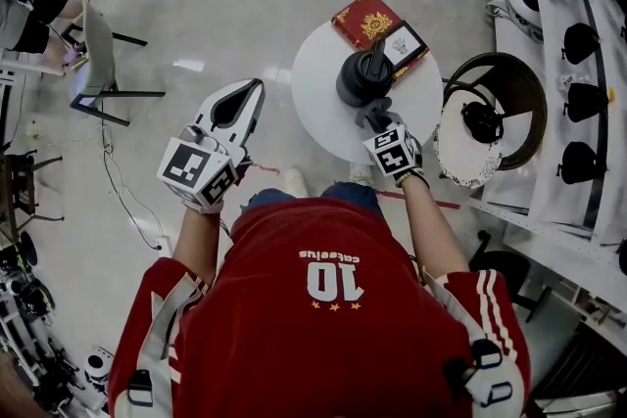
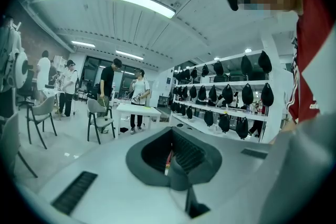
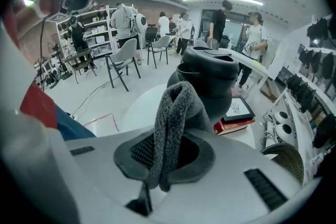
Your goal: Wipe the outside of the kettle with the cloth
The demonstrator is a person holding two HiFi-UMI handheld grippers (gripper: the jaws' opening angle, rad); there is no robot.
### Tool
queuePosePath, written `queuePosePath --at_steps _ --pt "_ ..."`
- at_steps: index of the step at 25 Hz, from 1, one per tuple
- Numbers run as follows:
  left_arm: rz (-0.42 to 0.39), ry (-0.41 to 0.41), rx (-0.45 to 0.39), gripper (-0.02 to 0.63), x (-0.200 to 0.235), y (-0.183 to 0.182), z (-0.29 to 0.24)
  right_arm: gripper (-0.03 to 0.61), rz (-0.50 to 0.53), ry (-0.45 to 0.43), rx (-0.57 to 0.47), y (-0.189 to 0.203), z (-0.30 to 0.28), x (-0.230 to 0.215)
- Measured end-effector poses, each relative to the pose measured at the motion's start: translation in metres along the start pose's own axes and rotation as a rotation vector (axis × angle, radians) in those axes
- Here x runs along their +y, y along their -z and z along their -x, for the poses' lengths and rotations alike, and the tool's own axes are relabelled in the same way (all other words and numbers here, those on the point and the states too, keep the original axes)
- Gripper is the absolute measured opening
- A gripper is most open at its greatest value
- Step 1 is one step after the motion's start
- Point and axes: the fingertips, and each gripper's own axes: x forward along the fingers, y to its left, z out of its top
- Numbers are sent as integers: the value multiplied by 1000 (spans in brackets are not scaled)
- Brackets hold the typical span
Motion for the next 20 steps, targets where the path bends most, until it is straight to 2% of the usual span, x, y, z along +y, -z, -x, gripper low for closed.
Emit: queuePosePath --at_steps 3,8,17,20 --pt "-2 -3 -9 6 10 2 11 46 -14 -11 -7 -9 -4 12" --pt "-1 -8 -12 6 26 4 25 46 -108 -26 -27 -26 -11 23" --pt "17 -40 -17 5 60 4 43 44 -205 -43 -74 -68 -24 33" --pt "23 -46 -25 6 67 3 44 46 -190 -34 -87 -82 -27 35"
